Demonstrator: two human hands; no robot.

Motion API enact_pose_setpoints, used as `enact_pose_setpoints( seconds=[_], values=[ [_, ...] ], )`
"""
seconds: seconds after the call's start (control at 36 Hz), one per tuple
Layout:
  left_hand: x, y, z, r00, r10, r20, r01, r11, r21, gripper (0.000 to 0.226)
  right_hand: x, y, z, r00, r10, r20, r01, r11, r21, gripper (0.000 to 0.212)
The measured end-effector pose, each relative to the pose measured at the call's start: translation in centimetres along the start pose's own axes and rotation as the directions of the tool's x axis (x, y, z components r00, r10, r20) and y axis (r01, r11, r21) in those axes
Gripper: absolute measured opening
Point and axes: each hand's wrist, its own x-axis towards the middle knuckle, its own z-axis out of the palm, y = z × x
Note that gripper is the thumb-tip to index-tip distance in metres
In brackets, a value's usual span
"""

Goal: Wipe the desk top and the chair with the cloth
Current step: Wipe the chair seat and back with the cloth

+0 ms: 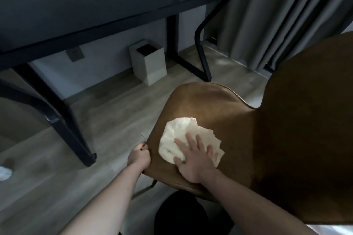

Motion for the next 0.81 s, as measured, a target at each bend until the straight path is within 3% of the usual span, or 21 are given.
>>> enact_pose_setpoints(
  seconds=[0.14,0.19,0.28,0.44,0.64,0.81],
  values=[
    [-2.3,1.6,-0.8,0.986,0.166,-0.010,-0.149,0.910,0.388,0.053,-4.5,3.6,-0.6,0.986,0.162,0.046,-0.165,0.983,0.082,0.062],
    [-3.6,2.4,-0.2,0.976,0.206,0.069,-0.214,0.857,0.469,0.056,-6.0,5.2,-0.6,0.973,0.228,0.043,-0.231,0.968,0.101,0.062],
    [-5.6,2.9,1.2,0.963,0.145,0.228,-0.250,0.795,0.553,0.071,-7.1,6.3,-0.5,0.964,0.266,0.026,-0.267,0.957,0.116,0.066],
    [-5.7,2.2,1.1,0.952,0.101,0.289,-0.250,0.801,0.544,0.087,-4.0,4.9,-0.6,0.963,0.266,0.044,-0.270,0.946,0.180,0.077],
    [-4.6,1.8,1.7,0.947,0.117,0.298,-0.269,0.796,0.542,0.083,2.9,4.9,-2.1,0.993,0.120,-0.022,-0.118,0.990,0.073,0.078],
    [-3.4,1.6,2.1,0.947,0.129,0.293,-0.278,0.787,0.550,0.083,9.7,4.3,-5.5,0.987,0.143,-0.067,-0.147,0.988,-0.057,0.078]
  ],
)
